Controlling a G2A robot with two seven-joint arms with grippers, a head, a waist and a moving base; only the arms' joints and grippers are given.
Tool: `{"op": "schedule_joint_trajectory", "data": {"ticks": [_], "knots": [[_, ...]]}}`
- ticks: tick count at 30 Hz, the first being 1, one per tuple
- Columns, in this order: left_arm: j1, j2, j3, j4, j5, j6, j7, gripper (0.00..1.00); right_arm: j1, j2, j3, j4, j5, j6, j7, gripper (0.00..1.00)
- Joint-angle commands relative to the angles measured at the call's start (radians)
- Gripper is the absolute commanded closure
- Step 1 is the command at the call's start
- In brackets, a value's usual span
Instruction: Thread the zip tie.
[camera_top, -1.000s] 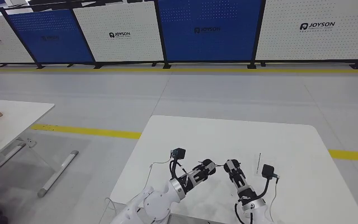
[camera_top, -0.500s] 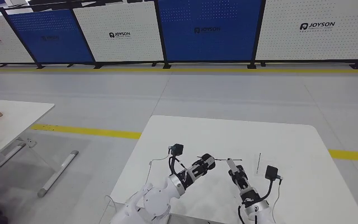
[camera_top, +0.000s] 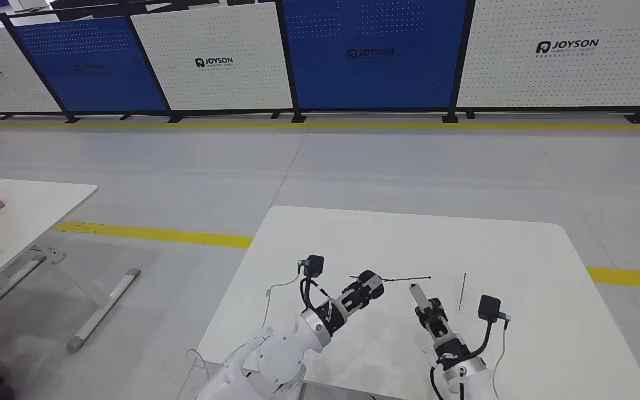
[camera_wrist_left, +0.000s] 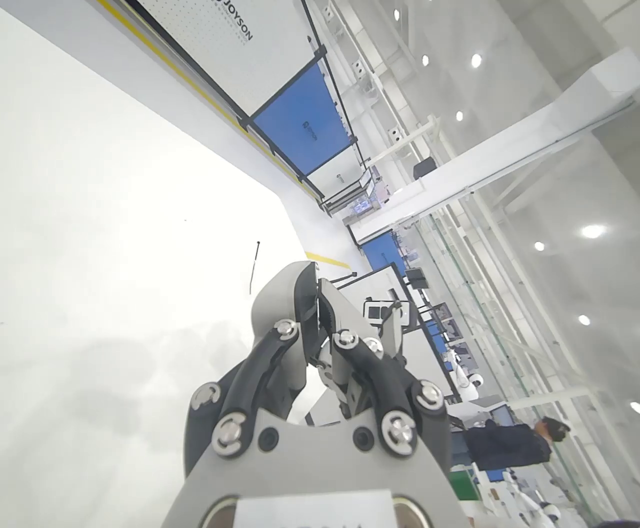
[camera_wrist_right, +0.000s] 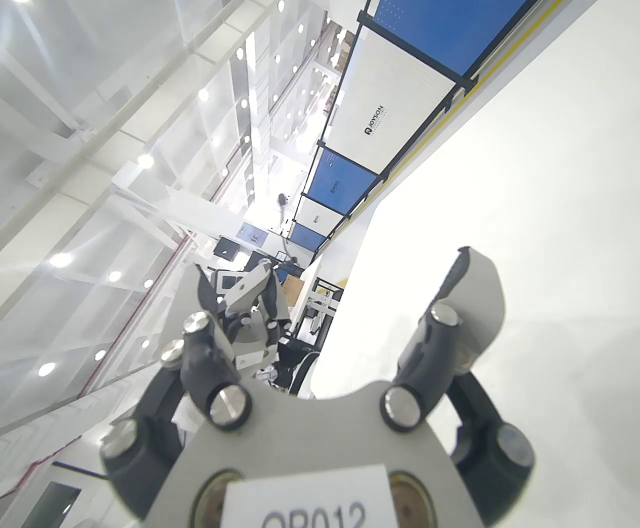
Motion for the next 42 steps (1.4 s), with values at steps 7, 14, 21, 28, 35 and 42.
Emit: {"op": "schedule_joint_trajectory", "data": {"ticks": [7,14,21,28,35,42], "knots": [[0.0,-0.005,-0.014,-0.001,-0.101,0.003,0.016,1.0,0.025,0.004,-0.003,-0.03,-0.104,0.127,0.051,0.0],[0.002,-0.007,-0.01,0.0,-0.136,0.0,0.013,1.0,0.03,0.007,-0.011,-0.015,-0.223,0.159,0.02,0.0],[0.005,-0.007,-0.03,0.012,-0.231,-0.01,-0.043,1.0,0.054,0.013,-0.028,-0.01,-0.29,0.198,0.142,0.0],[0.005,-0.007,-0.03,0.012,-0.231,-0.01,-0.043,1.0,0.054,0.013,-0.027,-0.012,-0.286,0.2,0.146,0.0],[0.005,-0.007,-0.03,0.012,-0.231,-0.01,-0.043,1.0,0.057,0.025,-0.022,0.022,-0.404,0.089,0.125,0.0],[0.005,-0.007,-0.03,0.012,-0.231,-0.01,-0.043,1.0,0.012,0.047,0.037,-0.019,-0.42,-0.107,0.15,0.0]]}}
